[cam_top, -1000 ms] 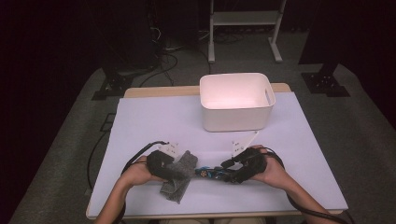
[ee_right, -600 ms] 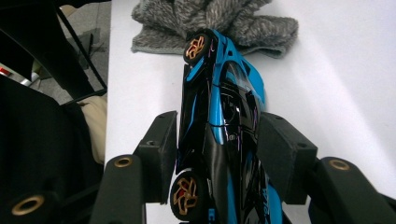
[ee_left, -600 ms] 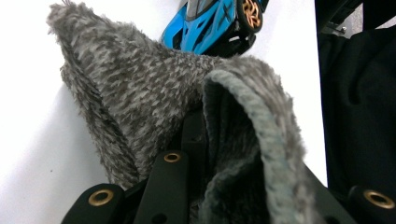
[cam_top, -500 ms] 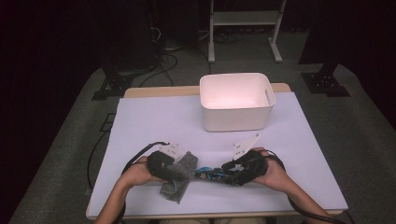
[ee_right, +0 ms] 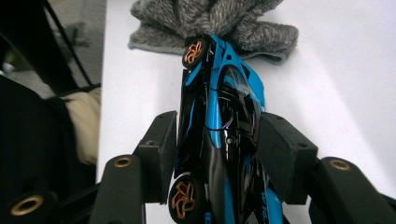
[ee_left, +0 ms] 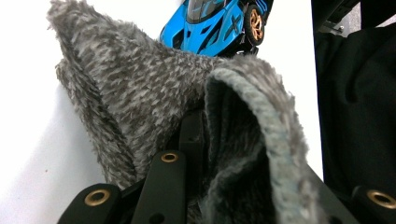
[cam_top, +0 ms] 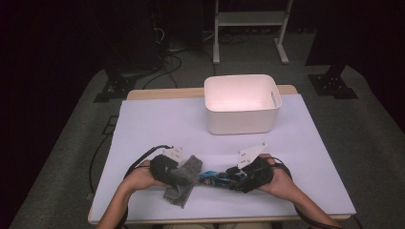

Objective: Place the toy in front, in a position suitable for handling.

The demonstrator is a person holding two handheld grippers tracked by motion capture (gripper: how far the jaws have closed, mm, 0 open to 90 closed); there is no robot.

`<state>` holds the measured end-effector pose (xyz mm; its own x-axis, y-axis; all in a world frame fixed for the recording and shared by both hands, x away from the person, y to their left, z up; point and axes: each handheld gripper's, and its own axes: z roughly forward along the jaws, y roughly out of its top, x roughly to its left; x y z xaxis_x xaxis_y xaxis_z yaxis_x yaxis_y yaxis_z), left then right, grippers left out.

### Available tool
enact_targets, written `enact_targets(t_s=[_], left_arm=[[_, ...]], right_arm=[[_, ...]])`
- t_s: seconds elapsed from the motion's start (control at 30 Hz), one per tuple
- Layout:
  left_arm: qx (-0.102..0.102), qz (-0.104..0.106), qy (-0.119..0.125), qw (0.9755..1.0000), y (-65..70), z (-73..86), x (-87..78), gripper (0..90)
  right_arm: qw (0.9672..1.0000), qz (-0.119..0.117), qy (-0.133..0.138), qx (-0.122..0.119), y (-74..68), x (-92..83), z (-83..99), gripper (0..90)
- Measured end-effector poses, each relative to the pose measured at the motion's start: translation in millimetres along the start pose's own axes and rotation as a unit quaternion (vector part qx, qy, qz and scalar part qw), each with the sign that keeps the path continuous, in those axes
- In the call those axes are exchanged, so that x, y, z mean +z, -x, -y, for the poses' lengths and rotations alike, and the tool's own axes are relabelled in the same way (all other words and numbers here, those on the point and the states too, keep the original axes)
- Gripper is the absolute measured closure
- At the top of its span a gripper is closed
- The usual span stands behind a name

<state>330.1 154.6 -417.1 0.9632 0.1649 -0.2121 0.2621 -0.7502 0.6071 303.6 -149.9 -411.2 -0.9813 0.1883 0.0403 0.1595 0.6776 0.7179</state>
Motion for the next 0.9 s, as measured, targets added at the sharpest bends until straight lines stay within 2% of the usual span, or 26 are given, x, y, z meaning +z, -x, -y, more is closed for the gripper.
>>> enact_targets(t_s=[0.07,0.17,0.27,0.43,0.5,0.6,0.67,0.7,0.73,0.77,0.8,0.83,0.9], left_arm=[[-0.001,0.001,0.0,1.0,-0.1,0.5,-0.4,74.9],[-0.001,0.002,0.0,1.0,0.0,0.5,-0.5,74.6],[0.0,0.003,-0.001,1.0,-0.2,0.6,-0.3,74.3],[0.0,0.004,-0.001,1.0,0.2,0.4,-0.3,73.8],[-0.001,0.004,-0.002,1.0,0.0,0.6,-0.5,73.7],[0.0,0.004,-0.002,1.0,0.2,0.1,-1.0,73.7],[0.001,0.004,-0.004,1.0,0.3,-0.3,-1.2,73.7],[0.001,0.004,-0.004,1.0,0.4,-0.3,-1.3,73.7],[-0.001,0.005,-0.003,1.0,0.5,0.0,-1.1,73.7],[0.0,0.005,-0.003,1.0,0.2,0.1,-0.9,73.7],[-0.001,0.005,-0.003,1.0,0.3,0.2,-0.7,73.7],[-0.002,0.006,-0.003,1.0,0.6,0.1,-0.6,73.7],[0.0,0.005,-0.003,1.0,0.3,0.0,-1.0,73.2]], right_arm=[[0.9998,0.016,-0.004,-0.012,-3.5,0.9,0.0,43.8],[0.9996,0.023,-0.004,-0.012,-3.8,1.2,0.9,43.2],[1.0,0.007,0.003,-0.003,-2.4,-0.8,2.6,47.6],[0.9999,0.015,0.001,-0.008,-4.5,-0.3,2.6,46.6],[0.9999,0.01,0.004,-0.006,-4.8,-0.4,3.0,47.0],[0.9999,0.013,0.007,-0.006,-5.7,-0.9,2.9,44.9],[0.9999,0.015,-0.001,-0.003,-4.7,0.9,3.3,38.5],[0.9999,0.006,-0.008,-0.002,-4.6,3.1,4.1,35.7],[0.9999,0.001,-0.01,-0.004,-4.6,4.8,4.9,39.1],[0.9994,0.022,-0.02,-0.015,-7.5,7.5,6.2,45.3],[0.9989,0.034,-0.024,-0.02,-8.9,9.5,7.2,43.9],[0.9991,0.033,-0.023,-0.015,-8.2,9.7,7.9,43.1],[0.9997,0.006,-0.021,-0.003,-6.8,10.4,9.8,37.8]])
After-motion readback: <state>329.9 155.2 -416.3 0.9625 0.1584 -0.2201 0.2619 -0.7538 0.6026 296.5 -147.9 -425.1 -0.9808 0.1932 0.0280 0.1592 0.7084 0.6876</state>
